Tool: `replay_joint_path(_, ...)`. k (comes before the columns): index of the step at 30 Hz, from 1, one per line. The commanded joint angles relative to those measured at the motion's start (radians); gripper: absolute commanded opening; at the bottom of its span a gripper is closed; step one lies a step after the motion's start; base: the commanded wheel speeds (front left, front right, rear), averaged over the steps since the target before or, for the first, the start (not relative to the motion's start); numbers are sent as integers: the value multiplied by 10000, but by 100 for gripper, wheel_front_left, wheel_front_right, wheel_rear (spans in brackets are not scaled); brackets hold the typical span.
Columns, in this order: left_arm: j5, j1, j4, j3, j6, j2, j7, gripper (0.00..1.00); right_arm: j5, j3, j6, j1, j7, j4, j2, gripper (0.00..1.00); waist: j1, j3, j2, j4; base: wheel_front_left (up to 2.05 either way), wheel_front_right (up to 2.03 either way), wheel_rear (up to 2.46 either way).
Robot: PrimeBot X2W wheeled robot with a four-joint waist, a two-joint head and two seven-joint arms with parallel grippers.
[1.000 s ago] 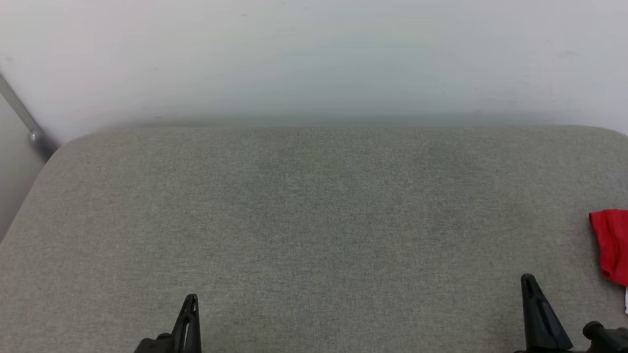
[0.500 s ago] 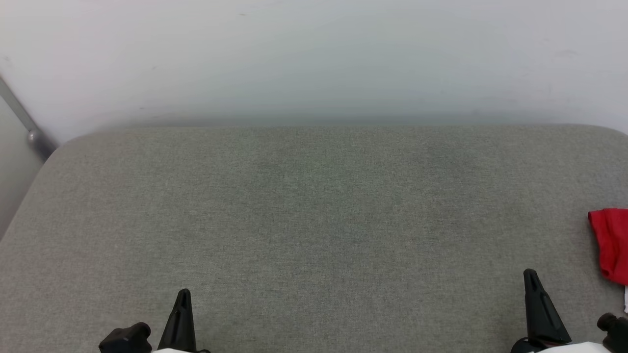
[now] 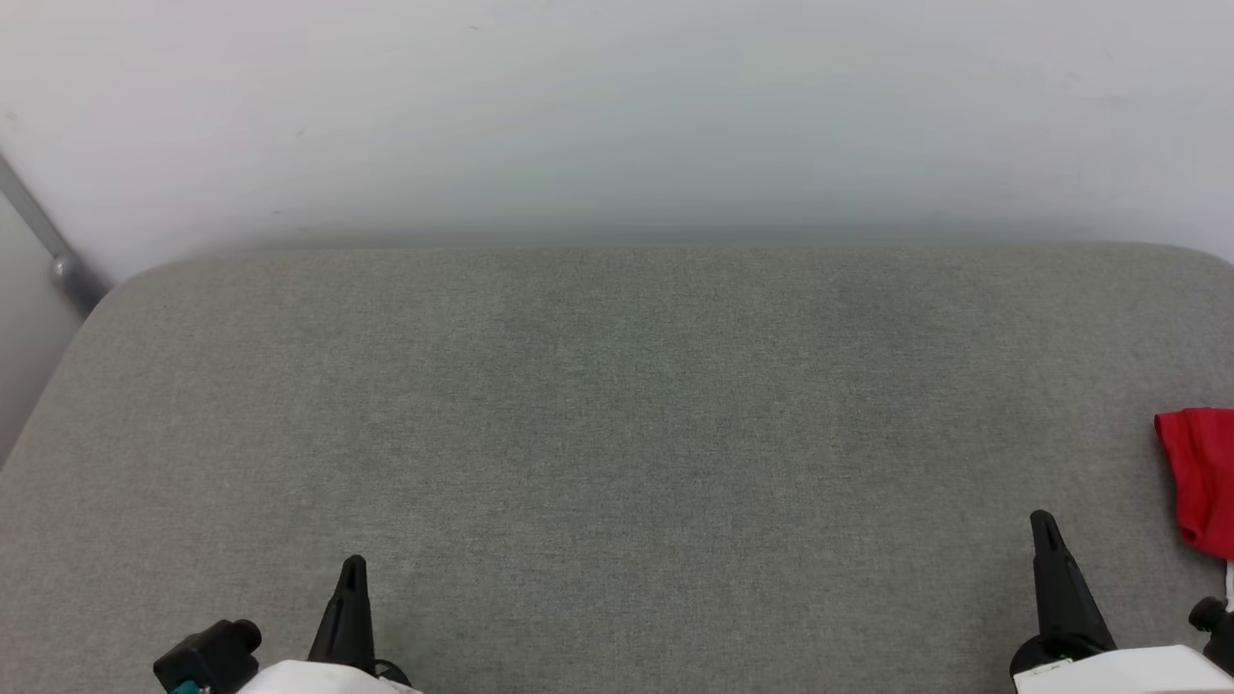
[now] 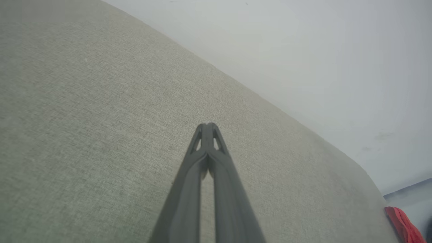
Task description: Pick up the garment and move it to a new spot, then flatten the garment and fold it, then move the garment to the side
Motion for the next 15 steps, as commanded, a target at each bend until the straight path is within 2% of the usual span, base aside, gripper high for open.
replay_joint_path(1, -366, -320, -93, 46, -66, 86, 72, 0, 346, -9, 1, -279, 62, -46, -115, 0, 0, 2, 0, -2, 0, 0, 0)
replay_joint_path(15, -2270, -654, 84, 233, -295, 108, 493, 0, 2068, -47, 0, -638, 475, 226, -148, 0, 0, 20, 0, -24, 0, 0, 0)
